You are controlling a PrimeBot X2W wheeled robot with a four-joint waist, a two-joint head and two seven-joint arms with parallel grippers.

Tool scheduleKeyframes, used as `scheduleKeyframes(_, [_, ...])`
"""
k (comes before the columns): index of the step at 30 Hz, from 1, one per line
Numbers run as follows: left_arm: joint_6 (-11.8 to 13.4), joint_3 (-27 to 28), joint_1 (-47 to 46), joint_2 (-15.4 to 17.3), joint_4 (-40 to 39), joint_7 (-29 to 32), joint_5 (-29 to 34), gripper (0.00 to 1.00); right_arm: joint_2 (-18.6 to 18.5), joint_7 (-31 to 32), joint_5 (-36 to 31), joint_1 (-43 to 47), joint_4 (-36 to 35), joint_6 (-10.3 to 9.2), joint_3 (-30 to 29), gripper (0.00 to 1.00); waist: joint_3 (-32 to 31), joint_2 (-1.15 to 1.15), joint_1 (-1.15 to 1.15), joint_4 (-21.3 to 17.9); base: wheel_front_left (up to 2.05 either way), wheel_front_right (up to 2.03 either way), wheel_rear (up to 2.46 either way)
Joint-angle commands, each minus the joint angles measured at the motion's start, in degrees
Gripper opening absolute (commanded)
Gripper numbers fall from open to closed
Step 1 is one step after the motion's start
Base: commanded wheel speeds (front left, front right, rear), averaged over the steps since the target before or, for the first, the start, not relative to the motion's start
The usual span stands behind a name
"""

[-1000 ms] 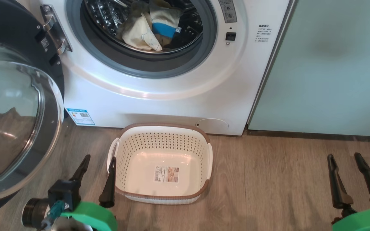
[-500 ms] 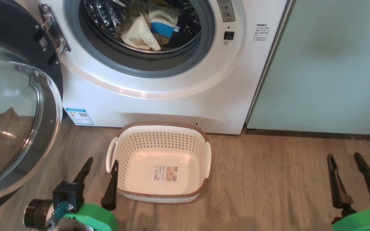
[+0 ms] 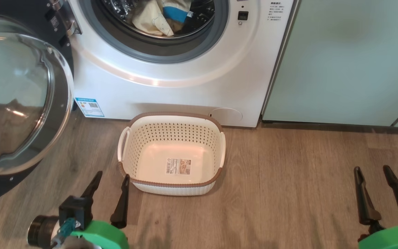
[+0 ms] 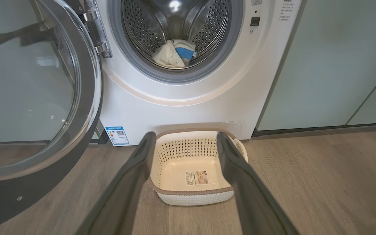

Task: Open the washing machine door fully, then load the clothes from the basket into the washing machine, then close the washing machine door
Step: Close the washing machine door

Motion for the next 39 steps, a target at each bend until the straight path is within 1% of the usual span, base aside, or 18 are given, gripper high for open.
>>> scheduleKeyframes(1, [7.1,2.5,-2.8,1.7,-1.9,-0.2,0.4,1.0,-1.0,-0.2,0.3,-1.4,-1.8,-0.16,1.1,1.0,0.0,0.0,0.01,0.0,-0.57,0.57,0.0])
scheduleKeyframes(29, [7.2,2.2,-3.0,2.1,-2.0,-0.4,0.0,1.0,-1.0,-0.4,0.3,-1.2,-1.4,-0.16,0.6,1.0,-0.4,0.0,0.01,1.1,-0.03,0.03,0.0])
scheduleKeyframes(34, [6.6,2.4,-3.2,1.9,-2.4,-0.8,-0.4,1.0,-1.0,-0.3,0.3,-0.9,-1.6,-0.16,0.1,1.0,-0.3,0.0,0.01,2.2,0.0,0.0,0.0])
scheduleKeyframes(39, [5.7,2.8,-3.5,2.0,-2.7,-1.3,-0.8,1.0,-1.0,-0.1,0.0,-0.7,-1.9,-0.16,-0.5,1.0,-0.1,0.0,0.01,4.9,0.0,0.0,0.0])
